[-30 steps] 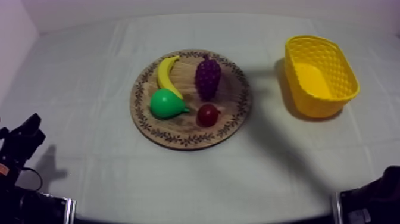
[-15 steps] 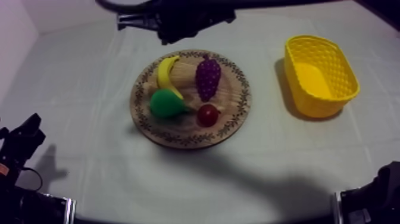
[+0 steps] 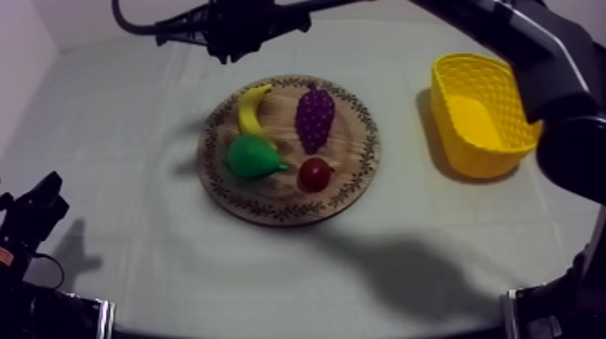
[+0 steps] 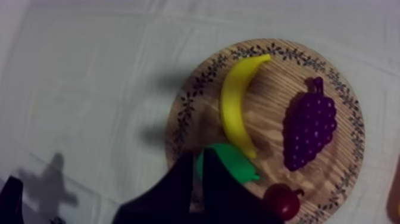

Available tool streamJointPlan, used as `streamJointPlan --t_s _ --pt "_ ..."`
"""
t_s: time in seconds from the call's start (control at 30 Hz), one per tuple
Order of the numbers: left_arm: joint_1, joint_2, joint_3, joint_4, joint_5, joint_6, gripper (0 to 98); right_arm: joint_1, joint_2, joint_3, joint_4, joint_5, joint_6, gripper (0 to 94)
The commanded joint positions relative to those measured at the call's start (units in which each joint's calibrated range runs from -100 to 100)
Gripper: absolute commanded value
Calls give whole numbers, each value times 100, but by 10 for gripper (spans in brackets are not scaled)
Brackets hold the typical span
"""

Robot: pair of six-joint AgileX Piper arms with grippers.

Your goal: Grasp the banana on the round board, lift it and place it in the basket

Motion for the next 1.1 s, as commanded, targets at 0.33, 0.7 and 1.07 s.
streamJointPlan --t_s 0.33,0.7,1.07 --pt "0 -3 3 -2 0 -1 1 257 884 -566 2 79 12 57" --pt "0 -3 3 -2 0 -1 1 337 1193 -639 2 67 16 60" --pt "0 -3 3 -2 0 -1 1 248 1212 -440 -7 106 -44 239"
